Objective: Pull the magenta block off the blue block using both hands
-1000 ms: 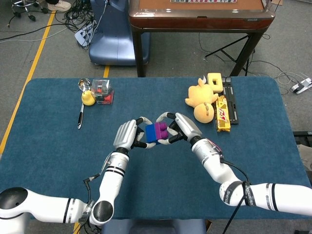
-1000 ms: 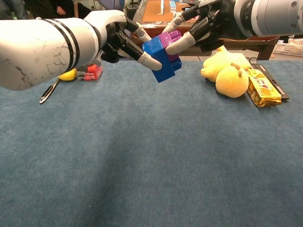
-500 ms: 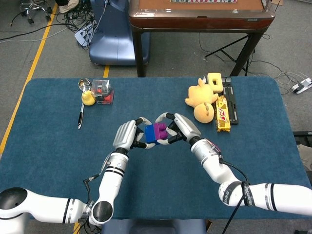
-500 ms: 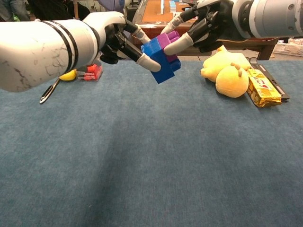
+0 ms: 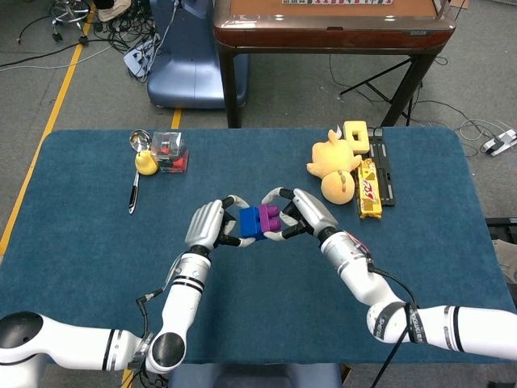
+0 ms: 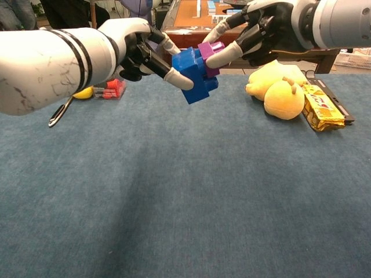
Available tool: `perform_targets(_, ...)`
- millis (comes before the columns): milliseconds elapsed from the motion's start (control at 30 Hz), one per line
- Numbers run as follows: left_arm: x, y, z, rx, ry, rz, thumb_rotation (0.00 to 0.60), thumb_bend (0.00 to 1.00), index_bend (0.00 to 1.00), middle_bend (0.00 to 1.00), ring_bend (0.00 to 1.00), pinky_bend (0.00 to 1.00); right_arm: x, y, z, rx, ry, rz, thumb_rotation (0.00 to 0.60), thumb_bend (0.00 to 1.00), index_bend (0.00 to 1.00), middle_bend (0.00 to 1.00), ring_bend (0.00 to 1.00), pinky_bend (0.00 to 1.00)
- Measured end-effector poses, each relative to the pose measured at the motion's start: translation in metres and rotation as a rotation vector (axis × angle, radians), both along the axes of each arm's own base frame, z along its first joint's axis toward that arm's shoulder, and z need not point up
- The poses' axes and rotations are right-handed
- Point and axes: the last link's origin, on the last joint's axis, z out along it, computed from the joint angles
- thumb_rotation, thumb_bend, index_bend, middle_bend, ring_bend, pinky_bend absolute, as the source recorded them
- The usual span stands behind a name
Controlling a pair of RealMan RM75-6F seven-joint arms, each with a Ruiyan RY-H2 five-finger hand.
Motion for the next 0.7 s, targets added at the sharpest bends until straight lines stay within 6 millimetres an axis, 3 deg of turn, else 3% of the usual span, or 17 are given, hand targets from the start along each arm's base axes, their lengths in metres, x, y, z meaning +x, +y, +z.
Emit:
perform_targets(333, -0.006, -0.001, -0.001, -0.004, 0.027, 0.0, 0.6, 0.01, 0.63, 0.94, 0.98, 1.0, -0.011, 0.002, 0.006, -0.005, 0.004, -0.007, 0.6, 0.21, 0.61, 1.0, 1.0, 1.0)
perform_targets(700, -0.024, -0.008, -0.009, -0.001, 0.131, -0.028, 0.6, 0.01, 0.63, 0.94, 0.98, 1.0, -0.036, 0.009, 0.013, -0.019, 0.076, -0.009, 0.6, 0.21, 0.61, 1.0, 1.0, 1.0)
